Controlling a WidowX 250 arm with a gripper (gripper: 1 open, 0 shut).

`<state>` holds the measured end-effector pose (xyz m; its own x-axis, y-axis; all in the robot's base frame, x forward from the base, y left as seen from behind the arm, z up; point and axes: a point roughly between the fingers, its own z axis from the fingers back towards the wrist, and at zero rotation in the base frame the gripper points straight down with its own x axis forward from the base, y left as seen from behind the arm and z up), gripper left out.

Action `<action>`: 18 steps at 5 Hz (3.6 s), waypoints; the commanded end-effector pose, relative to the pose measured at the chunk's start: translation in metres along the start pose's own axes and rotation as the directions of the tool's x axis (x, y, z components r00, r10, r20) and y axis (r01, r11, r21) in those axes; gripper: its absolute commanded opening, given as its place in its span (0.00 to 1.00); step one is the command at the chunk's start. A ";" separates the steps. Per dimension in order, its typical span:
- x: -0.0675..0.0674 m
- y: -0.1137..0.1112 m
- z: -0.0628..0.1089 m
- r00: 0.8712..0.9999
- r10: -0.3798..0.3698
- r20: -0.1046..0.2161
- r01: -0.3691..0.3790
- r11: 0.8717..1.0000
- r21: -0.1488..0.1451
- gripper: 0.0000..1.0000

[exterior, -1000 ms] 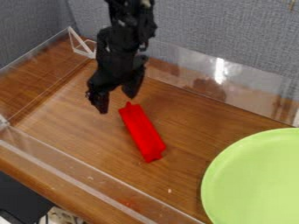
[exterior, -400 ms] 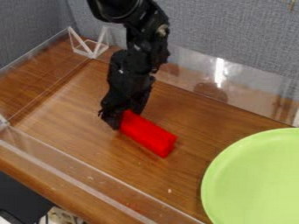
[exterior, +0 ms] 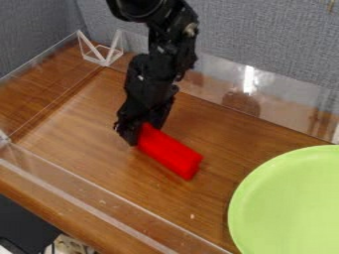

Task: Put the red object on the left side

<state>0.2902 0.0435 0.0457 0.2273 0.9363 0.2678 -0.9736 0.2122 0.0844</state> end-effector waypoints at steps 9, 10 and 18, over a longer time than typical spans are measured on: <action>0.129 0.015 -0.031 0.990 0.140 -0.028 -0.141 0.989 -0.052 0.00; 0.122 0.018 -0.037 0.977 0.211 -0.033 -0.212 0.977 -0.023 1.00; 0.084 -0.013 0.087 0.986 0.135 -0.102 -0.148 0.980 -0.135 0.00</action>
<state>0.3218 0.0956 0.1302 0.0934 0.9837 0.1536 -0.9947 0.0988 -0.0276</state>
